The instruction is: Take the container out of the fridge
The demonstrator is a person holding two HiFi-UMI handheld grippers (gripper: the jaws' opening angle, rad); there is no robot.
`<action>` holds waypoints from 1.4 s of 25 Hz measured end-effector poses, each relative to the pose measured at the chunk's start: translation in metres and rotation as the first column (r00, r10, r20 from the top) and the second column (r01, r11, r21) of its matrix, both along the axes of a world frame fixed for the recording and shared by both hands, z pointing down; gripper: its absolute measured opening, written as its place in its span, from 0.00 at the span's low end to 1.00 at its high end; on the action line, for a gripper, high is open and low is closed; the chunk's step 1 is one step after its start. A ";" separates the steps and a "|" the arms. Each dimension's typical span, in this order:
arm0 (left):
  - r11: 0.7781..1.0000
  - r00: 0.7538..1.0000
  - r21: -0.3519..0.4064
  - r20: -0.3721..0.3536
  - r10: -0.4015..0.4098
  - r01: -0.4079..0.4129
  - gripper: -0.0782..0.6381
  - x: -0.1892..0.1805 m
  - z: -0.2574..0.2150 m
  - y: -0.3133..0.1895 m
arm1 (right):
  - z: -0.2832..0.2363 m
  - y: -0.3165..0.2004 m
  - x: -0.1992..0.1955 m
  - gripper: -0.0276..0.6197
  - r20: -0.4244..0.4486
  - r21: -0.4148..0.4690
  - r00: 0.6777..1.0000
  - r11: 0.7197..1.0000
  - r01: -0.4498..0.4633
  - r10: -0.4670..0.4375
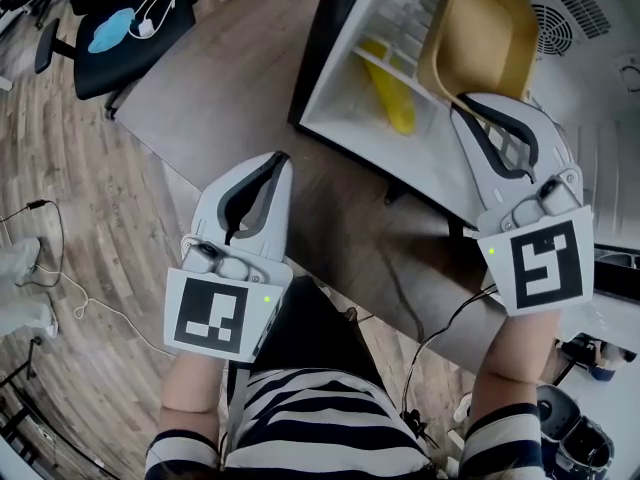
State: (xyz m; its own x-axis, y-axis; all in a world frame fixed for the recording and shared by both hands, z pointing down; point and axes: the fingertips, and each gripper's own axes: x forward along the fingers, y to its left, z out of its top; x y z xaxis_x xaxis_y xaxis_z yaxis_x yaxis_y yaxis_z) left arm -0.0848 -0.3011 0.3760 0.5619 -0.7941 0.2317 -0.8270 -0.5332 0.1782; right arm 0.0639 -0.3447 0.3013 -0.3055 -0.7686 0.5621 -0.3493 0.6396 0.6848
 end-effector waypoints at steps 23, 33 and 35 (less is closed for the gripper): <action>0.984 0.996 0.176 0.068 -0.052 0.039 0.11 0.004 -0.065 -0.006 | -0.009 0.033 -0.005 0.07 0.113 0.082 0.993 0.996 0.028 -0.037; 0.976 0.994 0.219 0.105 -0.040 0.016 0.11 0.019 -0.092 0.050 | -0.035 0.102 0.013 0.07 0.202 0.148 0.979 0.989 -0.023 -0.007; 0.975 0.993 0.222 0.113 -0.035 0.009 0.11 0.024 -0.095 0.055 | -0.036 0.109 0.016 0.07 0.218 0.151 0.976 0.988 -0.030 -0.004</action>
